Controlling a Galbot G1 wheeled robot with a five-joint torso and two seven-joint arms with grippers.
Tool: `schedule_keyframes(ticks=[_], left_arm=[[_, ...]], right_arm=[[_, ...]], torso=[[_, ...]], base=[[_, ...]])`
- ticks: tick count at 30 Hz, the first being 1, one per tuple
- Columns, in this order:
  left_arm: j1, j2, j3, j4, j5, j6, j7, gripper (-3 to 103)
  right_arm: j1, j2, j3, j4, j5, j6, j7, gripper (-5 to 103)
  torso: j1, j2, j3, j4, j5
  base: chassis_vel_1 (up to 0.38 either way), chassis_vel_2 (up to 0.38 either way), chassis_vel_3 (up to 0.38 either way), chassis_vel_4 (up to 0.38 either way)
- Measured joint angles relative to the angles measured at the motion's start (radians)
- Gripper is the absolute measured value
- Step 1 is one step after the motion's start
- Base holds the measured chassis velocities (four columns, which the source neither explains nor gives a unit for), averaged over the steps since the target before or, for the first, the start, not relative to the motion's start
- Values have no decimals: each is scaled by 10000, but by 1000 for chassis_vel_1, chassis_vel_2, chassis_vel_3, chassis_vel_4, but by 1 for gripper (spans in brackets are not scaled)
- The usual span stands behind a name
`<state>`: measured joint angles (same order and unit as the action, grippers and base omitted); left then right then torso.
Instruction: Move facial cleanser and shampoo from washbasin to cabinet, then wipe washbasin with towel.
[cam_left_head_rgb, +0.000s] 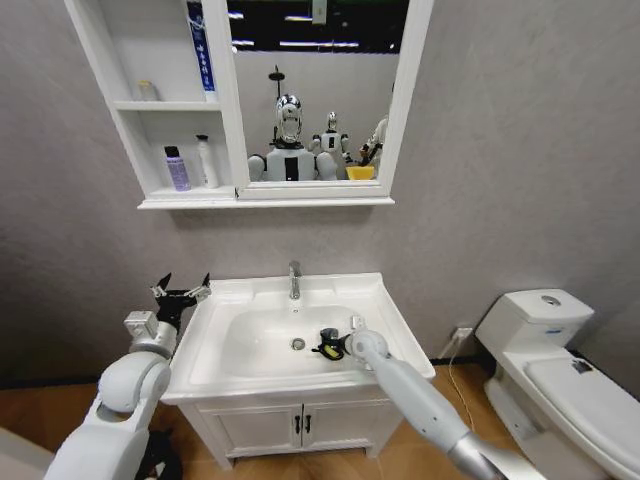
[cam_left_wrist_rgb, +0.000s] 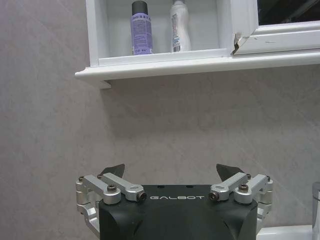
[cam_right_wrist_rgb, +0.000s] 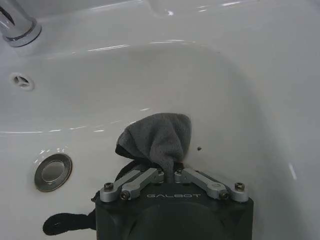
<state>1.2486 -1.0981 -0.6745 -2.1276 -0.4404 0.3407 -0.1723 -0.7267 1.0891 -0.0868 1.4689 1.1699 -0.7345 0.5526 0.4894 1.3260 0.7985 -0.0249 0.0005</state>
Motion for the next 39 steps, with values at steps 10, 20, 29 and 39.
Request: schedule_keyframes(ticks=[10,20,29,39], left_arm=[[-24,17,74,13,-7,-6,12,100],[-42,-6,258,39,55,-11,15,100],[36,142,47,9,19,-15,12,100],[93,186,-40,81,20,-15,13,100]], right_arm=[[97,-1180,-172,1258,783,-46,1039,4],[84,-1252,-194,1428,941,-42,1384,4],[-64,-182,-13,24,313,15,932,4],[210,1711,-62,-1517,-480,18,-850,4]], torso=[[2,-3,4,-8,-7],[0,-3,1,-6,-8],[-3,4,-5,0,-11],[2,-5,5,-20,-7]], base=[[0,0,0,0],[0,0,0,0],[0,0,0,0],[0,0,0,0]])
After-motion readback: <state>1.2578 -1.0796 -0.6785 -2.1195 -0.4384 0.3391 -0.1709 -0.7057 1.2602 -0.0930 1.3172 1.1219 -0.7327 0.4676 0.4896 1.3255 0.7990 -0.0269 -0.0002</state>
